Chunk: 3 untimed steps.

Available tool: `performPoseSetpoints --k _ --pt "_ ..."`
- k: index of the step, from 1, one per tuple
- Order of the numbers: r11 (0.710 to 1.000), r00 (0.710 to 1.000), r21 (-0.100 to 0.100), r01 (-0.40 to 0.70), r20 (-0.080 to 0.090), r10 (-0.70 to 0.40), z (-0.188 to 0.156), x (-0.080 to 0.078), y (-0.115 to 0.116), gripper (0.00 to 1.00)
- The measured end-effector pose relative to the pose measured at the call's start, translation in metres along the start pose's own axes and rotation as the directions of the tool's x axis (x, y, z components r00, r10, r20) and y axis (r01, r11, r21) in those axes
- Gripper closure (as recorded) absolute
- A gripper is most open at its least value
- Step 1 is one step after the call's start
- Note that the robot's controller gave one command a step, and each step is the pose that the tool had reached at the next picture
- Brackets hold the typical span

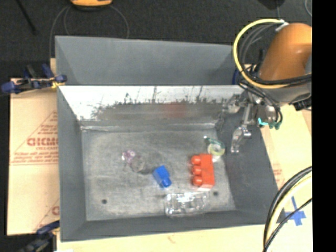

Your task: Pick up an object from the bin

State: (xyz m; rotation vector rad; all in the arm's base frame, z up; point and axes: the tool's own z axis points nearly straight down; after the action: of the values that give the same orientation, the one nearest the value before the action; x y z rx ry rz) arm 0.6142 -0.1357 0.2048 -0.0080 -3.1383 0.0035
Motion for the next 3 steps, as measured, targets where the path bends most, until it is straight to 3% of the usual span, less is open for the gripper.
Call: performPoseSetpoints --k 1,2,3 --pt "0.822 0.822 0.01 0.569 0.012 -0.569 0.13 0.018 0.017 0.0" --pt "0.564 0.564 -0.01 0.826 0.017 -0.826 0.103 -0.018 -0.008 0.0" --pt "0.336 0.336 0.004 0.942 0.004 -0.942 0.104 -0.021 0.025 0.0"
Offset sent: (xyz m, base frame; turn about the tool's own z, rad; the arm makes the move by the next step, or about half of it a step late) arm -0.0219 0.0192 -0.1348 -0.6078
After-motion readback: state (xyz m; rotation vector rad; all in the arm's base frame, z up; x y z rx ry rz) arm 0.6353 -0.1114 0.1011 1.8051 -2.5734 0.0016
